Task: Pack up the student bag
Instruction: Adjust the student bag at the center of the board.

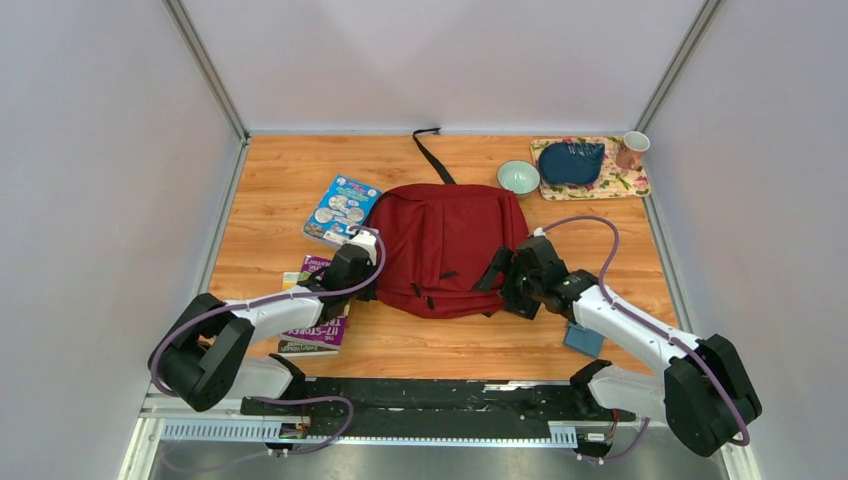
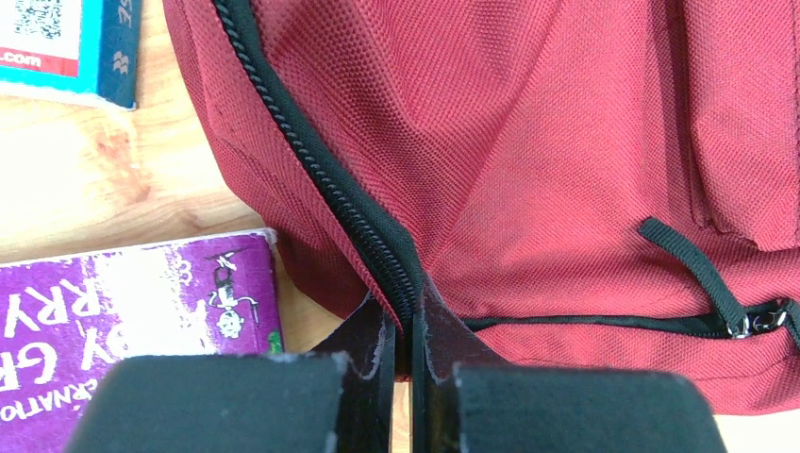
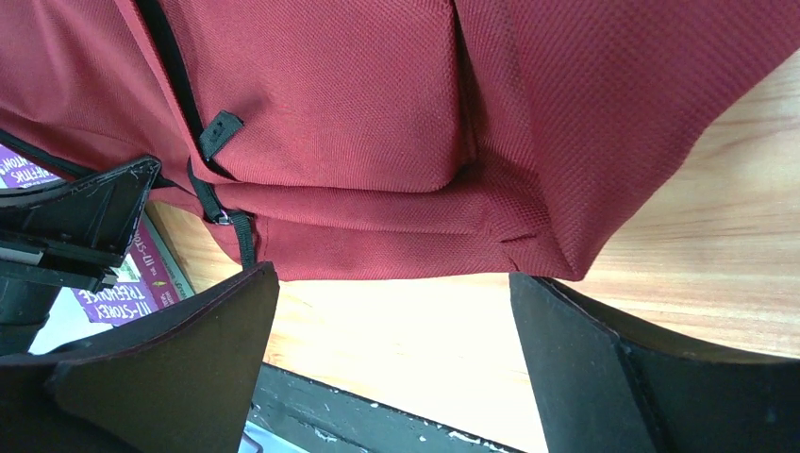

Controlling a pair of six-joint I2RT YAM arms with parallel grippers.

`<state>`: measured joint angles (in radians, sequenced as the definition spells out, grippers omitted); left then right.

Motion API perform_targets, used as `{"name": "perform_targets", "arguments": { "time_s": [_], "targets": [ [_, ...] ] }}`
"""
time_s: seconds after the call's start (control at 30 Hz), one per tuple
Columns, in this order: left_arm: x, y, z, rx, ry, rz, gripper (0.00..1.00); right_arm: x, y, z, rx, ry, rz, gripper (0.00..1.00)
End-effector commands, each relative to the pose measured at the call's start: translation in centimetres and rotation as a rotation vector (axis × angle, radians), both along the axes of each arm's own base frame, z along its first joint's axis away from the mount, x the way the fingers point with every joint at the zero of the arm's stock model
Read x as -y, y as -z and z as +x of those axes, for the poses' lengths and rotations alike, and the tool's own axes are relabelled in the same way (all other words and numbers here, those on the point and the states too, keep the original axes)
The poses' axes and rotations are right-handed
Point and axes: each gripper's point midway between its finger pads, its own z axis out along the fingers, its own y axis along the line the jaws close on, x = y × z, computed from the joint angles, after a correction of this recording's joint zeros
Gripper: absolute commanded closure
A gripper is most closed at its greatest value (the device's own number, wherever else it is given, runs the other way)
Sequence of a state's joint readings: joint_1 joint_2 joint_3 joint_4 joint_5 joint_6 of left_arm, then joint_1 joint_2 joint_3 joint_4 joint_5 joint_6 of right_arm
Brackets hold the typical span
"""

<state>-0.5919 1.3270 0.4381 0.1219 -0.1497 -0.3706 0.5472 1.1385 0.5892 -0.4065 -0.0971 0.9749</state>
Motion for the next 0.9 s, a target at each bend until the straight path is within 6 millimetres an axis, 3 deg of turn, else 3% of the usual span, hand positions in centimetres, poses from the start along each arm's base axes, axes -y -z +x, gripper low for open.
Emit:
{"name": "perform_targets", "arguments": {
  "time_s": [0.0,0.13,0.27,0.47,0.63,0.87],
  "targets": [
    [-5.9,5.4,-6.1,-0.282,0.018,0.254,1.00,-0.4,-1.9,0.9,0.073,-0.009,0.028,0.01],
    [-2.2,4.2,-6.5,-0.309,0.083,0.063,1.00,-0.5,-2.3,0.8,0.083,-0.014,0.035,0.00],
    [0.7,3.0,-7.7,-0.348,0.042,-0.160,1.00,-0.5,-3.2,0.6,0.081,0.013,0.066,0.00],
    [1.7,2.6,-9.0,-0.374,-0.081,-0.301,1.00,0.2,-2.7,-1.5,0.017,0.052,0.095,0.00],
    [2.6,1.3,-7.7,-0.321,-0.179,-0.437,1.00,0.8,-2.0,-4.0,-0.049,0.069,0.131,0.00],
    [4.1,-0.7,-7.0,-0.284,-0.203,-0.607,1.00,1.2,-1.0,-5.2,-0.073,0.106,0.173,0.00]
  ]
}}
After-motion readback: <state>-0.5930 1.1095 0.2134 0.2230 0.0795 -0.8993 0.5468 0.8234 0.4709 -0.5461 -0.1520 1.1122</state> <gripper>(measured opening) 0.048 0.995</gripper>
